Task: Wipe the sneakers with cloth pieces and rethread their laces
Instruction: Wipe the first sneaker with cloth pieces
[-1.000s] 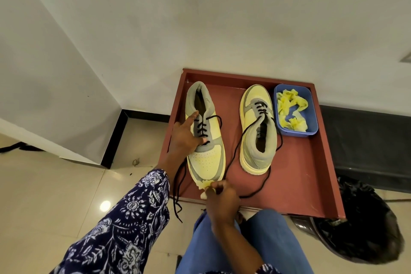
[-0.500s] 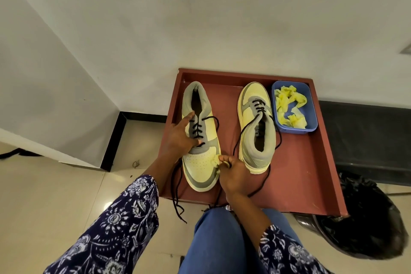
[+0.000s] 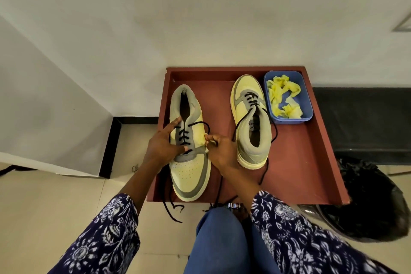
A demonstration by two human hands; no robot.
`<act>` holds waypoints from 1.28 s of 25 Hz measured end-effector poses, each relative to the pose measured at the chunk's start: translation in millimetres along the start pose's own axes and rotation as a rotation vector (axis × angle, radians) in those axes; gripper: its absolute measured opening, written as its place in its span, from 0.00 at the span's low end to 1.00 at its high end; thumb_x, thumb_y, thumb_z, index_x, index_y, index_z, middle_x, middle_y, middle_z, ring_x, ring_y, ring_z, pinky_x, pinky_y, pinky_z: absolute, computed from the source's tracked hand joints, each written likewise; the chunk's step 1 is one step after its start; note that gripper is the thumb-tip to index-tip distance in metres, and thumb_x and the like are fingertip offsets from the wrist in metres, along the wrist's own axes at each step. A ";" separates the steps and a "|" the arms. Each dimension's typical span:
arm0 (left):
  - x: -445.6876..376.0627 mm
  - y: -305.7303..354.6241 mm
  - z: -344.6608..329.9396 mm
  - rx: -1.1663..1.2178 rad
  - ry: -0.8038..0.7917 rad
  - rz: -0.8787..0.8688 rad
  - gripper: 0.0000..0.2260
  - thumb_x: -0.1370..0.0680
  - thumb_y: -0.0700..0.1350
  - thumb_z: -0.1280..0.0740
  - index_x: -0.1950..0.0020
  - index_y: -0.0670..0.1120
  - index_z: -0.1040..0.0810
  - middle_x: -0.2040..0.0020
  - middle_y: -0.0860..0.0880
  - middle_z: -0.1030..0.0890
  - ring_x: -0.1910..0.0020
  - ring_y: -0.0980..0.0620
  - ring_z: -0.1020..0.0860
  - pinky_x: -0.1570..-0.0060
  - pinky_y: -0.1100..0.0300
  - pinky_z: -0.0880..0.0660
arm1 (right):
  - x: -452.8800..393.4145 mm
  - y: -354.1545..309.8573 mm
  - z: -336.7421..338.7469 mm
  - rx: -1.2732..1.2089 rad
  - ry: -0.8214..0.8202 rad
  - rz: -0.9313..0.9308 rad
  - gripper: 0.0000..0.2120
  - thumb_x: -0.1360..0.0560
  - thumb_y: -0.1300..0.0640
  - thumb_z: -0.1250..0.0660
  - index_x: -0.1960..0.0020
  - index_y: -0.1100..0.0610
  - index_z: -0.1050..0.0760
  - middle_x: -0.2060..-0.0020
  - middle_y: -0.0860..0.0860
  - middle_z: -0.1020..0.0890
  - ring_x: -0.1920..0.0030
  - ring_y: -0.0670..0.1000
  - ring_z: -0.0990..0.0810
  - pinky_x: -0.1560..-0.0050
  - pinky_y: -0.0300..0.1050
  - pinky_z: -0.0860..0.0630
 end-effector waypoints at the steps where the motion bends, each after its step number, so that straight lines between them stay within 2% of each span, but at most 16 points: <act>1: -0.6 -1.2 -0.2 -0.008 0.005 0.002 0.37 0.31 0.43 0.25 0.29 0.61 0.39 0.36 0.48 0.27 0.43 0.50 0.29 0.45 0.55 0.28 | 8.3 4.1 -0.9 0.005 -0.001 0.010 0.14 0.25 0.66 0.38 0.42 0.60 0.22 0.44 0.54 0.18 0.44 0.52 0.20 0.41 0.36 0.29; 3: -2.2 -3.6 -1.1 -0.024 0.012 0.007 0.37 0.32 0.44 0.25 0.29 0.63 0.39 0.37 0.48 0.27 0.41 0.47 0.28 0.44 0.54 0.28 | 27.5 11.1 -3.0 -0.001 0.015 0.033 0.14 0.25 0.67 0.39 0.42 0.61 0.22 0.44 0.55 0.18 0.44 0.53 0.20 0.44 0.33 0.30; 6: -3.6 -4.8 -2.4 -0.045 0.018 0.015 0.37 0.32 0.45 0.25 0.29 0.63 0.39 0.37 0.47 0.27 0.40 0.46 0.28 0.43 0.53 0.28 | 58.0 18.1 -7.8 0.033 0.005 0.048 0.15 0.25 0.67 0.40 0.41 0.61 0.23 0.44 0.54 0.19 0.44 0.54 0.21 0.42 0.39 0.27; 8: -4.2 -5.5 -3.1 -0.052 0.023 0.017 0.37 0.32 0.46 0.25 0.29 0.63 0.39 0.38 0.47 0.28 0.41 0.46 0.28 0.42 0.51 0.27 | 76.6 19.4 -10.0 0.100 -0.001 0.047 0.16 0.25 0.67 0.41 0.39 0.61 0.24 0.42 0.54 0.21 0.42 0.54 0.22 0.40 0.38 0.29; 14: -1.9 -5.8 -2.4 -0.104 0.036 -0.011 0.36 0.31 0.49 0.26 0.29 0.63 0.40 0.38 0.46 0.29 0.40 0.45 0.29 0.42 0.52 0.29 | 98.9 19.6 -10.7 0.160 -0.134 0.023 0.17 0.23 0.65 0.41 0.35 0.60 0.28 0.40 0.54 0.22 0.39 0.53 0.24 0.37 0.38 0.32; 17: 0.7 -4.3 -1.3 -0.130 0.024 -0.036 0.36 0.30 0.51 0.27 0.28 0.62 0.42 0.39 0.45 0.30 0.41 0.44 0.29 0.41 0.51 0.29 | 92.7 28.2 -10.8 0.097 -0.100 -0.013 0.16 0.23 0.65 0.41 0.38 0.59 0.25 0.46 0.54 0.18 0.48 0.49 0.22 0.45 0.37 0.28; 19: 1.0 -3.7 0.0 -0.127 0.008 -0.045 0.36 0.30 0.51 0.27 0.28 0.62 0.42 0.39 0.45 0.30 0.41 0.44 0.29 0.40 0.50 0.29 | 84.4 33.9 -12.5 0.056 -0.050 -0.044 0.13 0.23 0.63 0.39 0.41 0.57 0.22 0.50 0.54 0.16 0.53 0.49 0.21 0.47 0.41 0.25; 24: 0.1 -3.5 1.0 -0.128 -0.022 -0.038 0.36 0.30 0.50 0.27 0.28 0.62 0.42 0.39 0.45 0.31 0.41 0.43 0.29 0.39 0.47 0.28 | 47.0 38.7 -16.7 -0.014 0.003 -0.112 0.14 0.26 0.63 0.37 0.43 0.55 0.21 0.49 0.54 0.16 0.50 0.56 0.19 0.47 0.49 0.22; 28: -0.9 -3.2 1.2 -0.100 -0.036 -0.027 0.36 0.30 0.49 0.27 0.28 0.62 0.42 0.38 0.45 0.32 0.40 0.42 0.29 0.39 0.46 0.27 | 10.8 27.1 -13.4 -0.049 0.009 -0.160 0.16 0.27 0.66 0.38 0.45 0.54 0.20 0.52 0.52 0.16 0.54 0.52 0.21 0.51 0.45 0.24; 32: -0.4 -2.1 1.8 -0.082 -0.039 -0.028 0.35 0.30 0.47 0.27 0.28 0.61 0.41 0.38 0.45 0.32 0.39 0.43 0.30 0.40 0.48 0.28 | -26.9 5.4 -9.4 -0.046 0.032 -0.148 0.15 0.27 0.68 0.41 0.47 0.58 0.19 0.51 0.56 0.17 0.55 0.53 0.22 0.53 0.44 0.24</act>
Point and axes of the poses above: each hand's wrist, its own x-axis away from the middle knuckle, its own z-axis out of the back of the hand, y = z × x, the point moved 3 cm from there along -x, towards the middle knuckle
